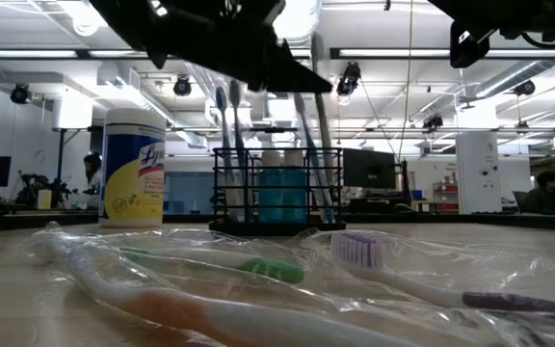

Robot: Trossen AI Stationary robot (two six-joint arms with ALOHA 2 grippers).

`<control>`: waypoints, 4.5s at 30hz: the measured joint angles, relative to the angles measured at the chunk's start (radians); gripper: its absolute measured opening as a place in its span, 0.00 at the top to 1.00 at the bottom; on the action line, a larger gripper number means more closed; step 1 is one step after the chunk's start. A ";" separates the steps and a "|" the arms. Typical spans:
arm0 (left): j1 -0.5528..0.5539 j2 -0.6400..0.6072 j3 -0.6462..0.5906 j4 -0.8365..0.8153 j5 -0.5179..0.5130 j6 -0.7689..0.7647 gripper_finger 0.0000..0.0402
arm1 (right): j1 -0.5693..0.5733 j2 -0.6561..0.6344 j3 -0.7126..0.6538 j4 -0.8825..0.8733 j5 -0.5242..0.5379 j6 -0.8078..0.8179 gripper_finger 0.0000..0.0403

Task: Pick & Place toothbrushing station
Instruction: Put the right green toothbrush into the mesh organizer, then put the right violet toothbrush into the mesh organizer

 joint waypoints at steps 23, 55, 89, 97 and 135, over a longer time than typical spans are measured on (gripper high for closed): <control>0.007 0.054 0.042 -0.022 0.010 -0.026 0.79 | 0.000 0.000 0.000 -0.003 0.000 0.000 0.98; 0.008 -0.114 0.158 -0.215 -0.012 -0.018 0.49 | 0.000 0.000 0.000 -0.016 0.000 0.002 0.98; -0.026 -0.103 0.112 -0.286 -0.024 0.008 0.99 | 0.000 0.000 0.000 -0.004 0.000 0.002 0.98; 0.014 -0.061 0.110 -0.271 -0.025 0.006 0.98 | 0.000 0.000 0.000 0.000 0.000 0.002 0.98; -0.023 -0.910 -0.240 -0.410 0.000 -0.122 0.98 | 0.000 -0.001 0.000 0.053 0.030 -0.002 0.98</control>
